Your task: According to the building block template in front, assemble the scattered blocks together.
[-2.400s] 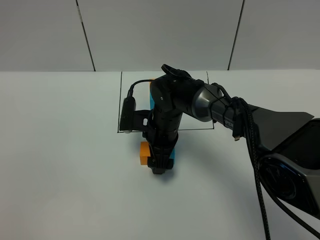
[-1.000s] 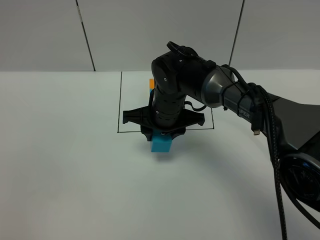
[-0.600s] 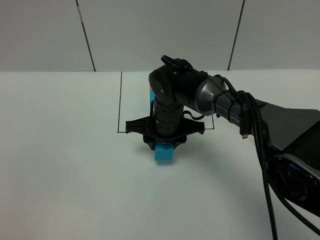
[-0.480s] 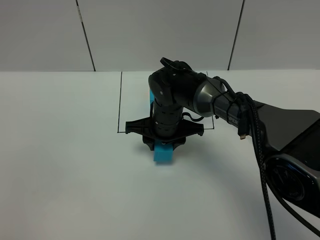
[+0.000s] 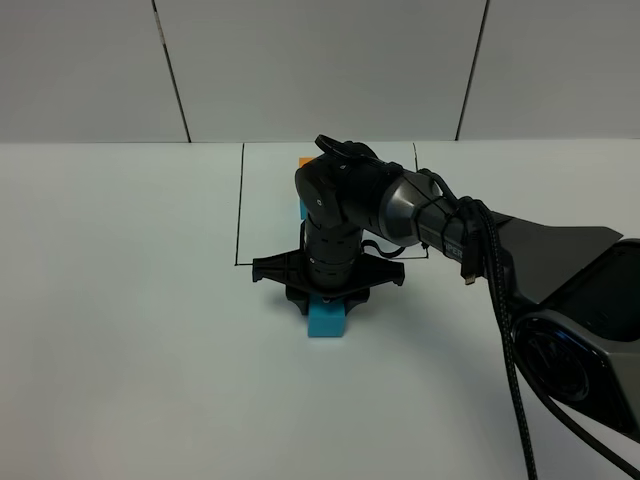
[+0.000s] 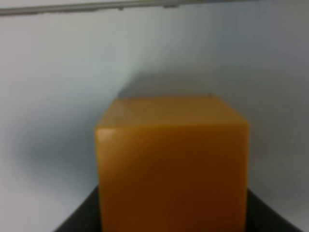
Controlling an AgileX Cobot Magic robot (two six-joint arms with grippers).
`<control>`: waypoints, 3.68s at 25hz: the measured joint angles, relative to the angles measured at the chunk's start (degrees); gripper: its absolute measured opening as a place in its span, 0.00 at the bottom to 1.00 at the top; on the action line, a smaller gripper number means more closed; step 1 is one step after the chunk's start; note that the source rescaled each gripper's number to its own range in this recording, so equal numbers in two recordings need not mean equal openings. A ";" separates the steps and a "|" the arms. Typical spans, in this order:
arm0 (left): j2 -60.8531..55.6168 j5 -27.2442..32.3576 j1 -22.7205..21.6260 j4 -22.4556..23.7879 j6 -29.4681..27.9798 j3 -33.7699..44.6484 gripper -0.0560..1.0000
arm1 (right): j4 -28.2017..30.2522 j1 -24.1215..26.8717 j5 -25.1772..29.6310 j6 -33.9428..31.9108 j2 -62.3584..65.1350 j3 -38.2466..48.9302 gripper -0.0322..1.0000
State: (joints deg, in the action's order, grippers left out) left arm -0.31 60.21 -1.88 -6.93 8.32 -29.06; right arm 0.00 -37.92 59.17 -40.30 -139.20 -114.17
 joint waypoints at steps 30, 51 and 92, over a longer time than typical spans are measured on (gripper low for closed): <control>0.00 0.00 0.00 0.00 0.00 0.00 0.70 | 0.59 0.18 0.96 8.25 5.23 0.00 1.00; 0.00 0.00 0.00 0.00 0.00 0.00 0.70 | 0.52 26.16 6.19 30.61 16.91 0.00 1.00; 0.00 0.00 0.00 0.00 -0.05 0.00 0.70 | 6.55 35.89 -3.12 32.94 90.57 66.32 1.00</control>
State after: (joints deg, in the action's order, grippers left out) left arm -0.31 60.21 -1.88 -6.93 8.27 -29.06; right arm 6.55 -2.03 56.05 -7.36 -48.63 -47.85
